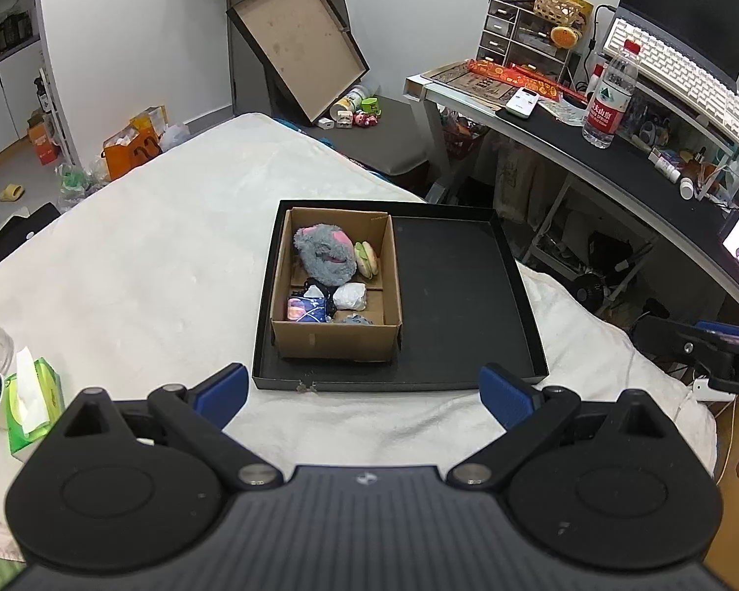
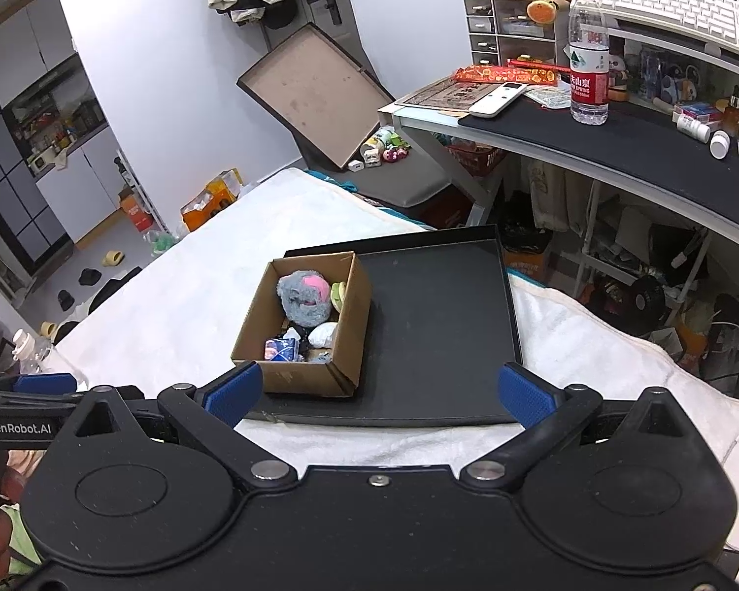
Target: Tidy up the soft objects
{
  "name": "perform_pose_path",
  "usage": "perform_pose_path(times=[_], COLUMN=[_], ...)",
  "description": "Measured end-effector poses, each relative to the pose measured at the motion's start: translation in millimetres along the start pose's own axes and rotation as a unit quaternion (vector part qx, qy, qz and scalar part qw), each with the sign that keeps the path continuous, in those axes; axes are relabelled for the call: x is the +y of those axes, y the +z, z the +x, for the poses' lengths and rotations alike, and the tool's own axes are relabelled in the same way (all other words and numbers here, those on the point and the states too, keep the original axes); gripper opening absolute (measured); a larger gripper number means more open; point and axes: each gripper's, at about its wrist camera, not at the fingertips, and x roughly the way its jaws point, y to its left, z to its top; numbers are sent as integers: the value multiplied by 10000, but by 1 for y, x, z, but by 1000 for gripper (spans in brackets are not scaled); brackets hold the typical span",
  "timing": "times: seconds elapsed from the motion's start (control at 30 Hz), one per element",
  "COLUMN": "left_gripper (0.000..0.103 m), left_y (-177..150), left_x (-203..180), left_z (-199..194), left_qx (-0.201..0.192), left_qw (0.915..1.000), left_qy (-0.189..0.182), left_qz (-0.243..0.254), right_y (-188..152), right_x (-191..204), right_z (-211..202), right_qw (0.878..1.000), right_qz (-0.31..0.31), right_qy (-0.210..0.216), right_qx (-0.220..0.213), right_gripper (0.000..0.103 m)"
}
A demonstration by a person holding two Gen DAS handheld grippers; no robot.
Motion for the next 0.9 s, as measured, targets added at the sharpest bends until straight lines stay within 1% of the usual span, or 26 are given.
perform_pose_path(times=[0.73,0.9], left_gripper=[99,99], left_y=[-2,-2], left_x=[-3,-4], left_z=[-5,-6], left_qx=[-18,-5], left_qw=[10000,10000], left_qy=[14,8], left_qz=[21,21], right_y=[-2,-3], right_x=[-1,-1], right_z=[-7,-8], right_qw=[10000,9999], right_qz=[-34,-45], right_qy=[-20,-92], right_qx=[-43,-56], right_gripper=[103,103])
